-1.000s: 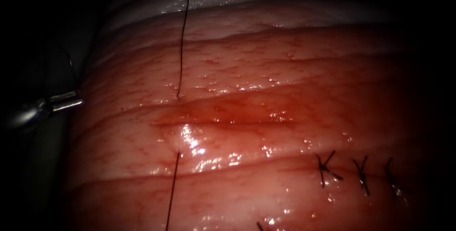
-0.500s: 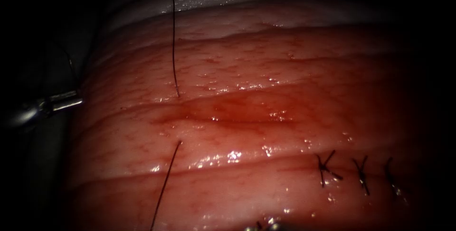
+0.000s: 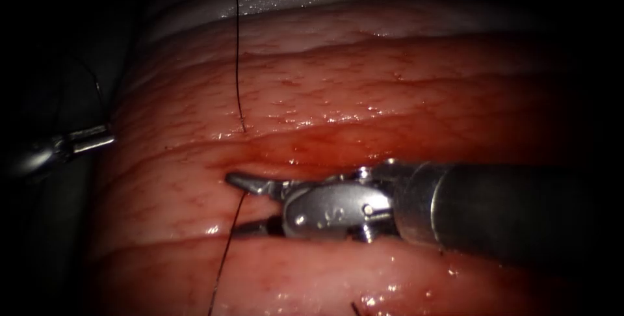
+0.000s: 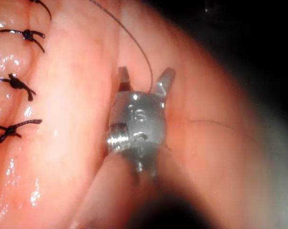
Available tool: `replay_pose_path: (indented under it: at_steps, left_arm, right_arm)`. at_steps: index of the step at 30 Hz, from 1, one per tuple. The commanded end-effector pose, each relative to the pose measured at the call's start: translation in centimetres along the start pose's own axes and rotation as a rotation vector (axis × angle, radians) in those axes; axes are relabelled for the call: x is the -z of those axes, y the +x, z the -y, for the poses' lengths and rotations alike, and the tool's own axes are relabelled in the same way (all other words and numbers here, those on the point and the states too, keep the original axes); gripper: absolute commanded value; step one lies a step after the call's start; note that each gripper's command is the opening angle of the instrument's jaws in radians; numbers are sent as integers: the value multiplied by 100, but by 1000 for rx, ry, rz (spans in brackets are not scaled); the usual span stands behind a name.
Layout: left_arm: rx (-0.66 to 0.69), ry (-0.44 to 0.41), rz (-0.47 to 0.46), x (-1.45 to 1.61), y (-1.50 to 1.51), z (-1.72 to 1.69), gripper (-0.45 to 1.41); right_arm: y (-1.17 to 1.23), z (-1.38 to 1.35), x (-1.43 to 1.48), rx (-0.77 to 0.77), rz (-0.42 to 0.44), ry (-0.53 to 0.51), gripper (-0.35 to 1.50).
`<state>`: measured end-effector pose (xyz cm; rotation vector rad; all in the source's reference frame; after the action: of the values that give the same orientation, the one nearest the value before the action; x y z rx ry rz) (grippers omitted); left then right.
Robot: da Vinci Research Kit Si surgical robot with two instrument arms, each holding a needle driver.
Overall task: Wound Closure
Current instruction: Using the right hand, pull the suture through.
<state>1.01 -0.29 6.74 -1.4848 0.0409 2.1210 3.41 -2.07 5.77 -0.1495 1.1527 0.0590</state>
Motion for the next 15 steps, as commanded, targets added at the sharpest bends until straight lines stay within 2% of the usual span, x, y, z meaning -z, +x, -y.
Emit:
replay_pose_path:
  at_steps: [1, 2, 3, 4, 11, 12, 15]
  left_arm:
    - [0, -1, -1, -7, -5, -1, -45]
    - [0, -1, -1, -7, -5, -1, -45]
    - [0, -1, -1, -7, -5, -1, -45]
    - [0, -1, -1, -7, -5, -1, -45]
    - [0, 0, -1, -8, -5, -1, -45]
    - [0, 1, -1, -9, -5, -1, -45]
    - [0, 1, -1, -9, -5, -1, -45]
  right_arm:
    - [-9, -4, -12, 1, -1, -3, 113]
    - [-10, -4, -12, 1, -1, -3, 96]
    - [-12, -3, -10, -13, 3, 7, -16]
    - [-11, -2, -8, -19, 6, 13, -35]
    - [12, 12, 10, -100, 49, 19, -35]
    - [29, 23, 20, -102, 48, 25, -35]
    - [55, 41, 32, -91, 36, 38, -35]
